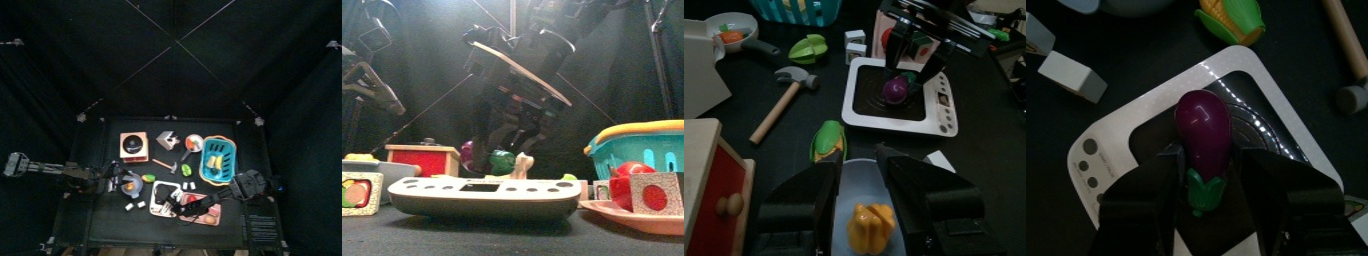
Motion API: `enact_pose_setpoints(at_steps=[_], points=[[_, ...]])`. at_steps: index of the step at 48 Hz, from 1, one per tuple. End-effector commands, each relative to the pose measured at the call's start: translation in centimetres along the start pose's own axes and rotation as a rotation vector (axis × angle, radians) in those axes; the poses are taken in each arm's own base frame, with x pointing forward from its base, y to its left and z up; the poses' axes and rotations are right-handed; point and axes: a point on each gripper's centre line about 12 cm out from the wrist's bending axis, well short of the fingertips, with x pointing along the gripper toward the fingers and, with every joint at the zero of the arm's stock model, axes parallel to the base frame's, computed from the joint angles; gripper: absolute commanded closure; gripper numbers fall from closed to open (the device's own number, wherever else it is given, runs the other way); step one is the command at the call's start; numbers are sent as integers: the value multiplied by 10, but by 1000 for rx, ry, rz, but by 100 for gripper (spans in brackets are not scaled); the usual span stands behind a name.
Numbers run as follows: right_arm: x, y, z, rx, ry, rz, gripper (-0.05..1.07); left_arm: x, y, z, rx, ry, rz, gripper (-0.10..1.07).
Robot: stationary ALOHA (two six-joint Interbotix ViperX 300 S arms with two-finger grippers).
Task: Place eggplant on plate
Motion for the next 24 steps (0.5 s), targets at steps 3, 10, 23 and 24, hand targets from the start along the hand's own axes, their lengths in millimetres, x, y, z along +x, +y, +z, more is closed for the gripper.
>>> enact_pose_setpoints(at_steps=[3, 10, 23, 24], points=[[-25, 4, 26, 44, -48, 52, 26, 0, 0, 5, -1, -15, -1, 23], [-37, 3, 31, 55, -59, 66, 26, 0, 0, 5, -1, -15, -1, 23], [-75, 10, 6, 77, 14, 88, 26, 0, 0, 5, -2, -15, -1, 23], [-78, 11, 2, 78, 25, 90, 26, 0, 0, 5, -2, -15, -1, 23]])
